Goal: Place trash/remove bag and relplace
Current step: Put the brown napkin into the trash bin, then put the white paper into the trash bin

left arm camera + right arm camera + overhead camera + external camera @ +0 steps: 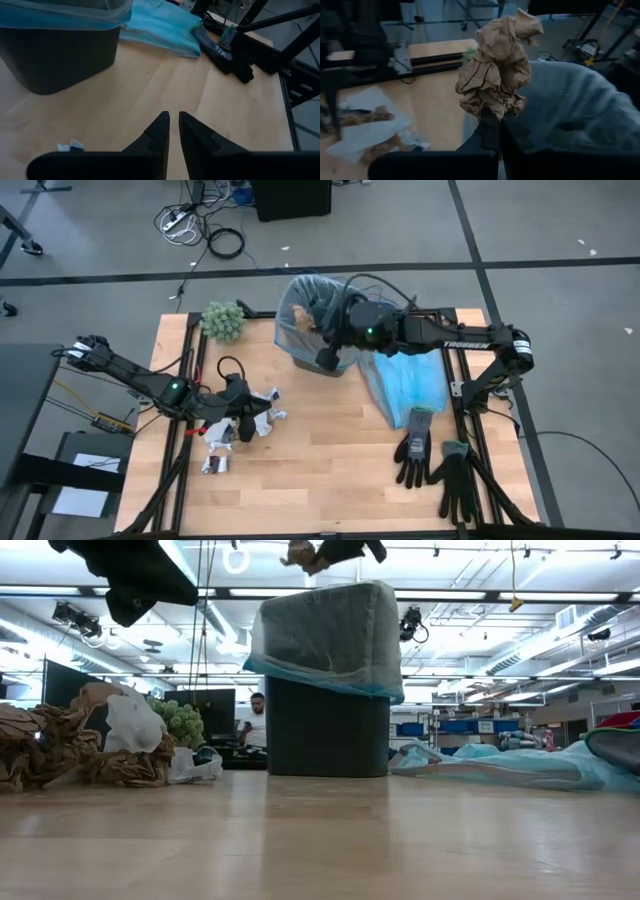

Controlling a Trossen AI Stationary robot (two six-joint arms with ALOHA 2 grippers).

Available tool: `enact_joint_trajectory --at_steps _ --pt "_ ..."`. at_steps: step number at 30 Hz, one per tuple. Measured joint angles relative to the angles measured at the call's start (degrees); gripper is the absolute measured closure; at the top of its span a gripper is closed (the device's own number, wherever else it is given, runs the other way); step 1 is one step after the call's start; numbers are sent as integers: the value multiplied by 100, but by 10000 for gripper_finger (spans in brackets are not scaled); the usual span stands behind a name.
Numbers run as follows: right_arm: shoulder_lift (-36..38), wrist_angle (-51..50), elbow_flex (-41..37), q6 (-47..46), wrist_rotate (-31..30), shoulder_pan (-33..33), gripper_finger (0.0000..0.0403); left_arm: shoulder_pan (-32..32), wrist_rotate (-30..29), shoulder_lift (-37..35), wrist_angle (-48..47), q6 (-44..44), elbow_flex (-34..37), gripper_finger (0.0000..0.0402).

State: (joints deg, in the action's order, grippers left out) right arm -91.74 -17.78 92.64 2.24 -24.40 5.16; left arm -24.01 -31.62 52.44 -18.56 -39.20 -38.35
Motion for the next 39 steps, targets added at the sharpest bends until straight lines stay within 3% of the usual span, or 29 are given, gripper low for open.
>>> enact_joint_trajectory --at_steps 13,23,29,39 --pt "2 -116 0 -676 22 708 391 0 4 -2 248 15 0 351" --pt "2 -504 0 -996 337 770 269 0 9 -2 244 -2 0 351" --pt "2 -127 0 -628 509 531 221 0 -71 -2 206 154 0 351" --pt "2 955 0 462 1437 -444 233 0 24 0 -108 151 -2 351"
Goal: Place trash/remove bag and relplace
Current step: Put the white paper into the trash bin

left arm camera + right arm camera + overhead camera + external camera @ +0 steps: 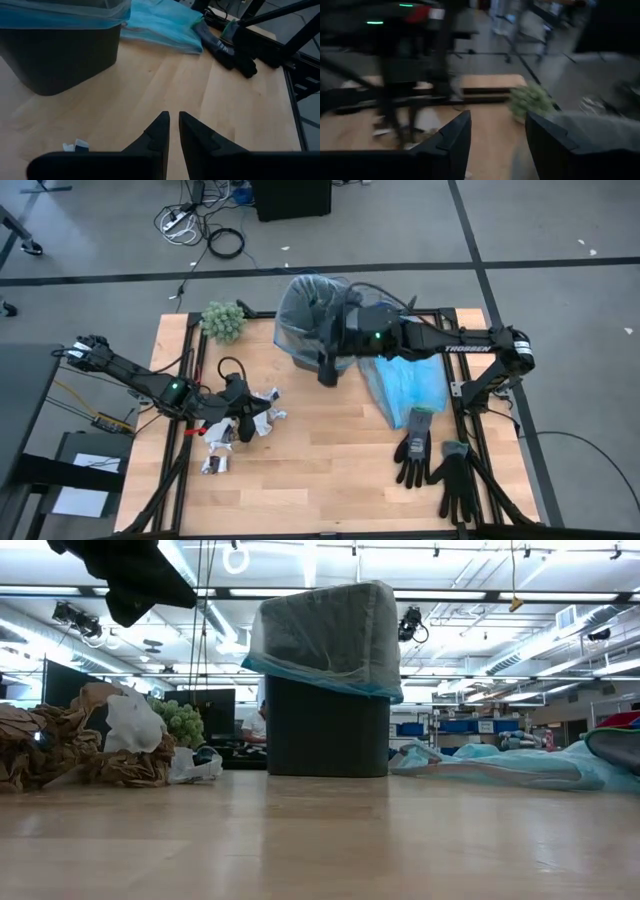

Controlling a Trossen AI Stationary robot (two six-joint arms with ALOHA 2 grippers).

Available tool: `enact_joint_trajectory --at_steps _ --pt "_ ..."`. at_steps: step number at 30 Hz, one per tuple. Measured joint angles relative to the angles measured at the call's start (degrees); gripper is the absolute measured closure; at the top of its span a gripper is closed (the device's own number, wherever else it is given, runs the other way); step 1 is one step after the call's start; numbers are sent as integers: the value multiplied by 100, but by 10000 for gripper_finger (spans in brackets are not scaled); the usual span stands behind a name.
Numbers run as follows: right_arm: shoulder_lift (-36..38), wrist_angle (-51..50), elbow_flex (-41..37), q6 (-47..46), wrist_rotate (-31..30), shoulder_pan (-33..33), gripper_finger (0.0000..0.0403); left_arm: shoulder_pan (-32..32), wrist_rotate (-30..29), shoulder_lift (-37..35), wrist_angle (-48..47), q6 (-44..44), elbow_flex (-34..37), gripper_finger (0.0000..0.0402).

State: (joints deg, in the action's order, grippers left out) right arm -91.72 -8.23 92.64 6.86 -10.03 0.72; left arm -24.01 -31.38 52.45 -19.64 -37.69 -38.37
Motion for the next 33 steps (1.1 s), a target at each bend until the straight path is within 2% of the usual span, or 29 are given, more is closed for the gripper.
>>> enact_joint_trajectory --at_steps 10,13,19,24,28,33 --pt "-130 93 7 182 94 -558 237 0 220 0 -8 -42 -90 351" --pt "-413 295 4 -55 325 -627 237 0 232 -2 6 -6 -278 351" --pt "-963 397 2 -277 380 -712 238 0 335 -46 -11 85 -681 351" --pt "-1458 377 0 -347 433 -735 238 -11 667 -48 -569 11 -1123 351" --pt "-1828 381 -2 -476 623 -737 238 -81 765 -48 -1048 424 -1375 351" --pt "-2126 412 -2 -584 678 -735 238 -83 748 -48 -950 221 -1578 351"
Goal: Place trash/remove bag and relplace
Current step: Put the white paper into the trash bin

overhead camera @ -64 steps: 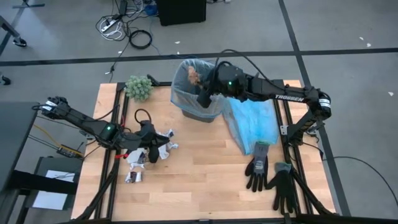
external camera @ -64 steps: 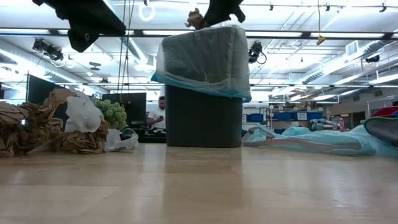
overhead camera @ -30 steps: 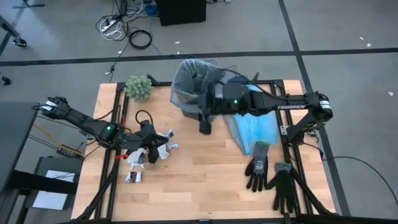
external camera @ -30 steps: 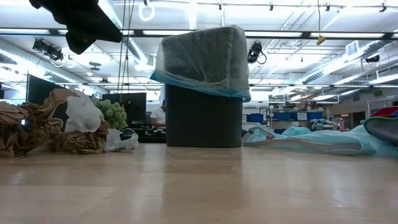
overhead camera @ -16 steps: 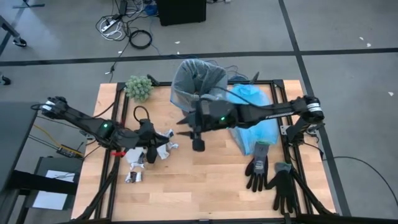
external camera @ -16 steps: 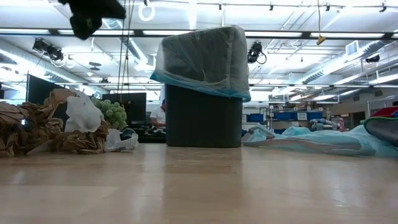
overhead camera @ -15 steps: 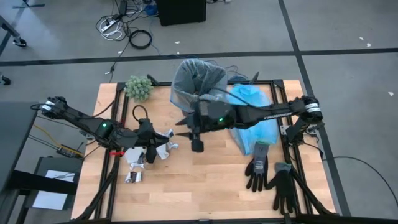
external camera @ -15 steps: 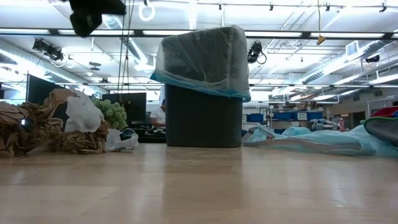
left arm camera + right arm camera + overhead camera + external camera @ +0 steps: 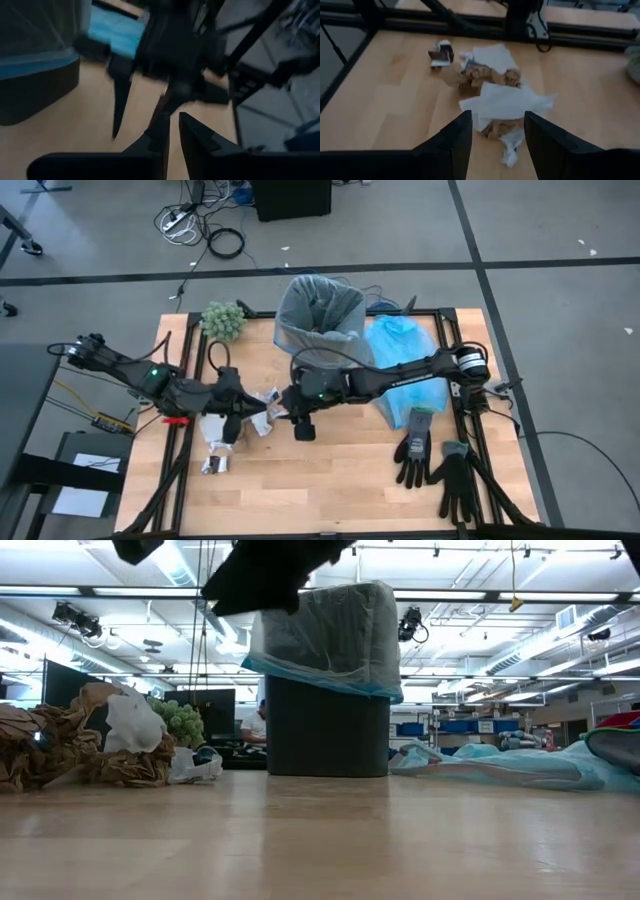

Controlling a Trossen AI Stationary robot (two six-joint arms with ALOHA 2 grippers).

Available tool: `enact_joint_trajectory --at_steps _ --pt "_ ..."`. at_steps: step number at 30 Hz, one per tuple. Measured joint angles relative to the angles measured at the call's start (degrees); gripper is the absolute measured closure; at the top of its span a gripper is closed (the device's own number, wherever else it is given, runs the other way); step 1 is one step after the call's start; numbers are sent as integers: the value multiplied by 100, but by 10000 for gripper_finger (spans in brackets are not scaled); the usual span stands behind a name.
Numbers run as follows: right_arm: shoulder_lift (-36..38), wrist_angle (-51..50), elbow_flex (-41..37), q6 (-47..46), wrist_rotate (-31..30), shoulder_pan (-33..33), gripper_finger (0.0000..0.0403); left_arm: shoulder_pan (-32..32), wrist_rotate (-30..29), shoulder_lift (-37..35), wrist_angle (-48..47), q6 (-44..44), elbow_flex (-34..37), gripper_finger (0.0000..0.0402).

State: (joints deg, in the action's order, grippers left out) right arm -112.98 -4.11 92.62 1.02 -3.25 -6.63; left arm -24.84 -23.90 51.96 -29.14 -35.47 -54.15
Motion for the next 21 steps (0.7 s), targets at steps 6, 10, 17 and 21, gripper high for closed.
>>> enact_joint_trajectory --at_steps 6,10,17,21 --pt "-250 134 1 -177 42 0 238 0 98 -33 921 383 -216 351" --pt "-403 204 -2 -863 97 34 238 -3 909 -61 1766 1422 -271 351" --pt "-487 294 5 -934 8 83 238 2 1794 -68 2556 1999 -269 351" --pt "-610 331 2 -903 74 134 238 7 2596 -91 3135 2265 -269 354"
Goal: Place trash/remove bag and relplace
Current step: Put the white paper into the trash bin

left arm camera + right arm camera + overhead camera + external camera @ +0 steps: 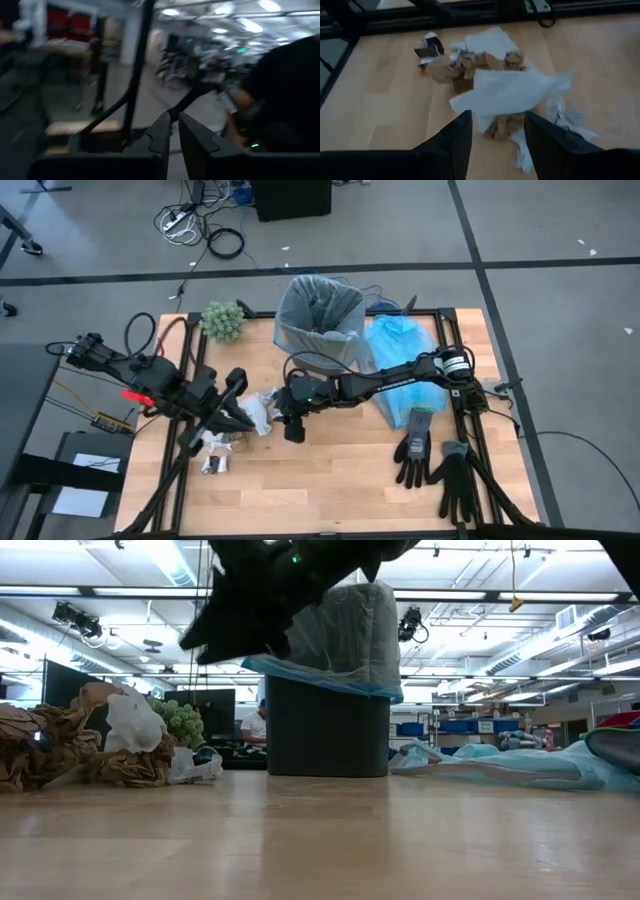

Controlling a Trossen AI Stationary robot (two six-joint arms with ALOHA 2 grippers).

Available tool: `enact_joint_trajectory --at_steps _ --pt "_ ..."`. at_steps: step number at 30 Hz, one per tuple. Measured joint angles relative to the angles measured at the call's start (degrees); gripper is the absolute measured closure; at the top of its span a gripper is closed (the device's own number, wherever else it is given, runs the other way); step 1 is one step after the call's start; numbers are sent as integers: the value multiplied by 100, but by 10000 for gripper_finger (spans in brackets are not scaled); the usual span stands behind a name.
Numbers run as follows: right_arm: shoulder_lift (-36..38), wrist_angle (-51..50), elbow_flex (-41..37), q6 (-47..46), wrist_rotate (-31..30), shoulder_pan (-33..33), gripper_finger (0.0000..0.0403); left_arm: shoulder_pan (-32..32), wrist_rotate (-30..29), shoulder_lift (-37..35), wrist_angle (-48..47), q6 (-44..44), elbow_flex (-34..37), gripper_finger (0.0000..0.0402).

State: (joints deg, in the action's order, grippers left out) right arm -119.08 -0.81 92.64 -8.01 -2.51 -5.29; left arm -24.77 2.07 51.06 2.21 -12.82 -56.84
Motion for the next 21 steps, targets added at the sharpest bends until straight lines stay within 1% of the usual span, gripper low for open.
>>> enact_joint_trajectory --at_steps 2,4,6,10,14,18,21 --pt "-98 69 6 12 1 17 238 0 235 -33 193 61 0 359" --pt "-120 -93 -13 16 14 30 238 0 334 -86 215 61 0 365" --pt "-179 63 -2 35 39 32 238 1 341 -157 210 84 0 372" --pt "-314 3 12 13 137 75 238 2 337 -318 252 207 0 381" --pt "-542 -162 -2 -277 237 164 238 2 317 -513 270 245 4 382" --pt "-717 -270 -2 -339 244 185 238 2 316 -658 249 379 4 382" --pt "-810 -356 -4 -340 255 181 238 0 316 -758 6 691 4 382"
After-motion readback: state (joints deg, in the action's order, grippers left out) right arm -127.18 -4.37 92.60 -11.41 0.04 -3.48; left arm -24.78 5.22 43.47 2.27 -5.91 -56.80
